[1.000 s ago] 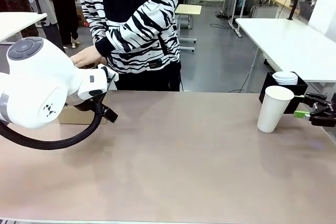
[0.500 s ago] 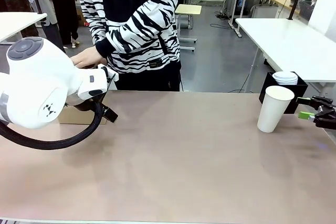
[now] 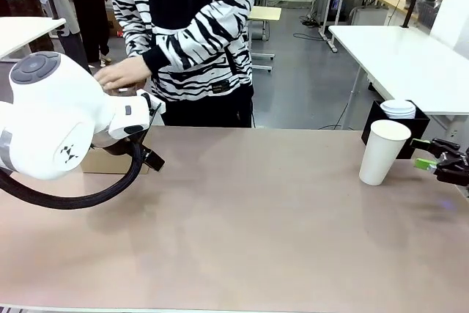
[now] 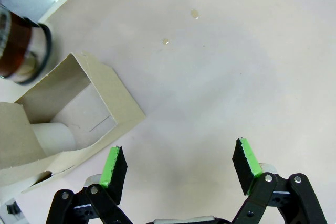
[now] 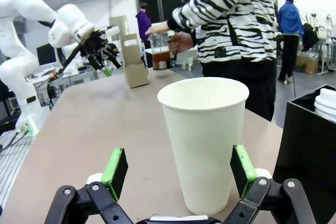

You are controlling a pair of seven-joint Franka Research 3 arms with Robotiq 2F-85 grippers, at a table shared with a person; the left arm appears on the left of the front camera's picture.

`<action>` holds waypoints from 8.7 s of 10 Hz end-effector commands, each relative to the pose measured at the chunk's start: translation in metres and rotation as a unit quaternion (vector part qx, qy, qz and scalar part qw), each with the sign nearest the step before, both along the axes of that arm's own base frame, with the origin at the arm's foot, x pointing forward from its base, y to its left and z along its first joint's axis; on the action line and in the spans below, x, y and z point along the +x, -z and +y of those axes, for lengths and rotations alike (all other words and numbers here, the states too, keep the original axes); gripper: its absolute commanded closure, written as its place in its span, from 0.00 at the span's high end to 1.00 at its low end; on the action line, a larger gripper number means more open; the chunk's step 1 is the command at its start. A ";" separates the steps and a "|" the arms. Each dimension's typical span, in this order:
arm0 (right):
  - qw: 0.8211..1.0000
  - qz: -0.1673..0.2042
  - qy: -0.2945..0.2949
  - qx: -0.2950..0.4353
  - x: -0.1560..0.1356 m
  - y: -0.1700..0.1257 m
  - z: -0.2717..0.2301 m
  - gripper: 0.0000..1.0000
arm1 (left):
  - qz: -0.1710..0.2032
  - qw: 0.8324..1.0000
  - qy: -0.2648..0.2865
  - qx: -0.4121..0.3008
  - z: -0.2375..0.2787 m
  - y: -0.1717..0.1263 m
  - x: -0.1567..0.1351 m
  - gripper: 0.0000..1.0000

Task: Pour a drink into a cup and package it in a carrier.
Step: Pick up the 600 ml Paper Cup and place it in the middle top area of the table, then when a person places the Paper Cup Lid on the 600 ml Paper Cup , lift the 600 ml Paper Cup.

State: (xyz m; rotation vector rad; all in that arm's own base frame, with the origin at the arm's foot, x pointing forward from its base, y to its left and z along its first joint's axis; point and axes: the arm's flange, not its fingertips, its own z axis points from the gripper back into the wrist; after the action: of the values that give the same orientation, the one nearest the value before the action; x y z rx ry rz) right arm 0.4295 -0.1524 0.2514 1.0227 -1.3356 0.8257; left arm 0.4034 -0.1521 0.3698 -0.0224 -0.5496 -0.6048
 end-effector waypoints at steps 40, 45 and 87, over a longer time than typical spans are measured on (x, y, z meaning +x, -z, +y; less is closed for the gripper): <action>0.987 0.000 0.160 -0.003 0.197 -0.011 0.316 0.80 | 0.000 1.000 0.000 -0.001 0.000 0.000 0.000 1.00; 0.990 0.014 0.141 -0.005 0.198 0.003 0.313 0.80 | 0.000 1.000 0.000 -0.001 0.000 0.000 0.000 1.00; 0.990 0.014 0.141 -0.005 0.198 0.003 0.313 0.80 | 0.000 1.000 0.000 -0.001 0.000 0.000 0.000 1.00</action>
State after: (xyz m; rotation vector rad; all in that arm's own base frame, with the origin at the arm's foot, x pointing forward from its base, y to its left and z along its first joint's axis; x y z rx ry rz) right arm 0.6267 0.1579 0.2470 0.8131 -1.4091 0.6166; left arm 0.4034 -0.1519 0.3698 -0.0219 -0.5495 -0.6045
